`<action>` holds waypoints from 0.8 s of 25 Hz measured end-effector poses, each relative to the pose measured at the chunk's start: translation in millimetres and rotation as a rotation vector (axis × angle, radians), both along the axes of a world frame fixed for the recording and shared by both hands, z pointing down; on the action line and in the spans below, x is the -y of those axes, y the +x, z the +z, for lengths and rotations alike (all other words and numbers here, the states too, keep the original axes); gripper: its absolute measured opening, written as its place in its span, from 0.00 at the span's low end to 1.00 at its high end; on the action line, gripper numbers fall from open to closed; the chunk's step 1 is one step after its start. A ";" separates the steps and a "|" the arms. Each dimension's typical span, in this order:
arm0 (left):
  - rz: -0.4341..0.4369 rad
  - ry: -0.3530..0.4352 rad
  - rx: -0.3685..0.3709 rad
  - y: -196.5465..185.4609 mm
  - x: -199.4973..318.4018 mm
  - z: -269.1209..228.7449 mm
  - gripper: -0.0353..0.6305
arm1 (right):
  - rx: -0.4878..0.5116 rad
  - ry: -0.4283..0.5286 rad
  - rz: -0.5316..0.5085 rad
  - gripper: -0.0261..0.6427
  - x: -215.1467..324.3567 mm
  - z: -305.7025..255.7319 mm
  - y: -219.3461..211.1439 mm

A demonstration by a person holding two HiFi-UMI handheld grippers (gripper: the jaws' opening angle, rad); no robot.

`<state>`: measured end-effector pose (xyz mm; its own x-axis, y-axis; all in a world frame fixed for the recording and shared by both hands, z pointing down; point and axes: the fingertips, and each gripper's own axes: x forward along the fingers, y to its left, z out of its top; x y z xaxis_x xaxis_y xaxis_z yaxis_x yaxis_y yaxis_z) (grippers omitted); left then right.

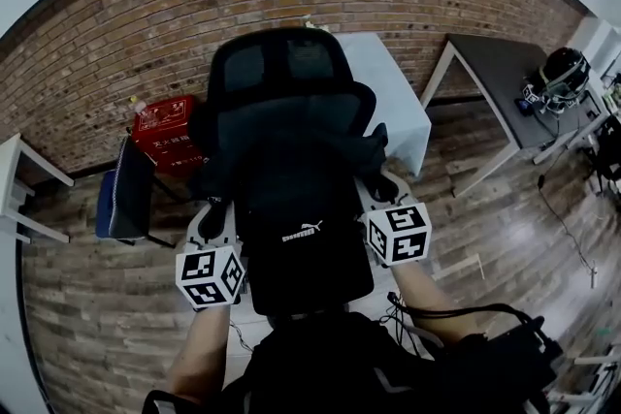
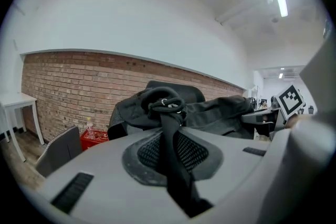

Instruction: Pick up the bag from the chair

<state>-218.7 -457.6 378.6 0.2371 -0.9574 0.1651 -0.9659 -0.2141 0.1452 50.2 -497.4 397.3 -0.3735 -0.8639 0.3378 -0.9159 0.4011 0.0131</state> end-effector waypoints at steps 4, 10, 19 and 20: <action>0.000 0.038 -0.010 0.4 -2.3 -19.2 0.14 | -0.002 0.036 -0.016 0.19 -2.7 -22.5 0.9; 0.011 0.094 -0.002 2.9 -9.6 -42.3 0.13 | 0.001 0.085 -0.022 0.19 -7.2 -45.1 2.6; 0.004 0.120 0.035 -0.4 -19.5 -47.4 0.13 | -0.014 0.102 -0.045 0.19 -12.6 -48.2 -3.2; 0.003 0.119 0.035 -0.4 -20.4 -47.0 0.13 | -0.013 0.101 -0.046 0.19 -13.4 -47.6 -3.3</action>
<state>-219.1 -437.3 331.6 0.2365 -0.9699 0.0582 -0.9692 -0.2312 0.0851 46.9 -484.0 349.7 -0.4093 -0.8761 0.2546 -0.8963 0.4383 0.0673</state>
